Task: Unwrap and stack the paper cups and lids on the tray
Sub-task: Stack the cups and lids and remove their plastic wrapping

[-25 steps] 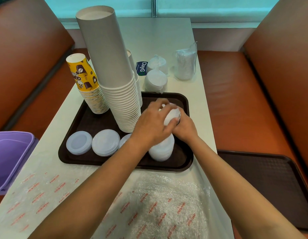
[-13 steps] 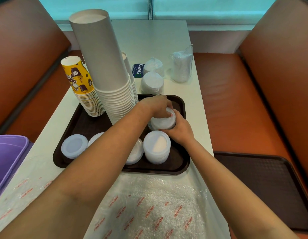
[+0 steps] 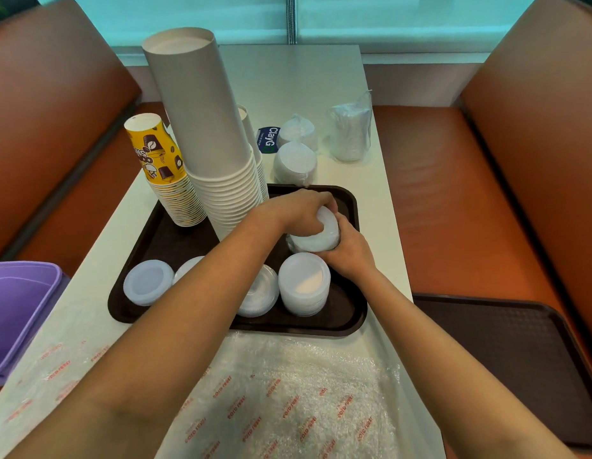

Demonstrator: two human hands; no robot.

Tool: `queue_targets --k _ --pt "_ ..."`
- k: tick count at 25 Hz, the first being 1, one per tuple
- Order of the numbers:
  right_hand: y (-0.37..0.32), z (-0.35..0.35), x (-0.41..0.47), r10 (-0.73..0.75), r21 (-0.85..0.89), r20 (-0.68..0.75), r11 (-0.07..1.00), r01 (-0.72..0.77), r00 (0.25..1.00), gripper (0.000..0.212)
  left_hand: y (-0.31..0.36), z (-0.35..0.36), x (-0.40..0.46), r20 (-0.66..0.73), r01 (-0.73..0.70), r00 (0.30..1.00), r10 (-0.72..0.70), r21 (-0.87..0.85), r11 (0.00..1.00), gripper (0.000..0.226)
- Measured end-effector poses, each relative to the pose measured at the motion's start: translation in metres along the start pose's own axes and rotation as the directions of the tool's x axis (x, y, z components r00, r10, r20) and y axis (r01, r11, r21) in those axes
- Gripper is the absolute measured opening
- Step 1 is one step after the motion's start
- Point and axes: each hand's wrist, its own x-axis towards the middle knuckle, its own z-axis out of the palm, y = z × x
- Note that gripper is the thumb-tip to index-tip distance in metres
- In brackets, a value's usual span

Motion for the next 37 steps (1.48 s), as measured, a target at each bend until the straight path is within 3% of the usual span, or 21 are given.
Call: queue_targets --k 3,8,14,16,19,23,30,34,37 --pt "-0.001 -0.001 -0.001 -0.01 0.006 0.002 1.0 0.01 1.0 0.09 -0.003 0.002 -0.006 -0.011 0.029 0.999 -0.03 -0.071 0.997 0.051" --pt "0.002 0.002 -0.001 -0.005 0.02 -0.014 1.0 0.006 1.0 0.087 -0.004 -0.006 -0.009 -0.177 0.035 0.979 -0.103 -0.354 0.934 0.047" --pt "0.003 0.003 0.002 0.002 -0.01 -0.012 1.0 -0.002 1.0 0.086 0.005 -0.006 -0.031 -0.436 -0.082 0.88 -0.187 -0.527 0.846 0.043" --pt "0.002 0.003 0.002 0.004 -0.022 -0.02 1.0 -0.004 1.0 0.086 0.005 0.009 -0.051 -0.536 -0.142 0.825 -0.177 -0.5 0.854 0.036" --pt "0.002 0.002 0.001 -0.017 -0.016 -0.013 1.0 0.017 1.0 0.085 0.0 0.047 -0.085 -0.631 -0.288 0.775 0.029 -0.313 0.905 0.026" --pt "0.002 0.001 0.0 -0.022 -0.031 -0.01 0.999 0.022 1.0 0.086 -0.011 0.085 -0.1 -0.544 -0.288 0.818 0.184 -0.112 0.951 0.028" --pt "0.002 0.003 0.0 -0.001 -0.042 -0.02 0.999 0.001 1.0 0.085 -0.014 0.085 -0.101 -0.45 -0.289 0.855 0.26 0.003 0.957 0.046" --pt "0.003 0.003 0.0 -0.002 -0.05 -0.019 0.999 0.001 1.0 0.086 -0.014 0.089 -0.096 -0.471 -0.258 0.854 0.219 -0.018 0.966 0.05" --pt "0.002 0.003 -0.001 -0.013 -0.044 -0.02 0.999 0.012 1.0 0.085 -0.011 0.088 -0.097 -0.47 -0.224 0.864 0.181 -0.038 0.974 0.067"
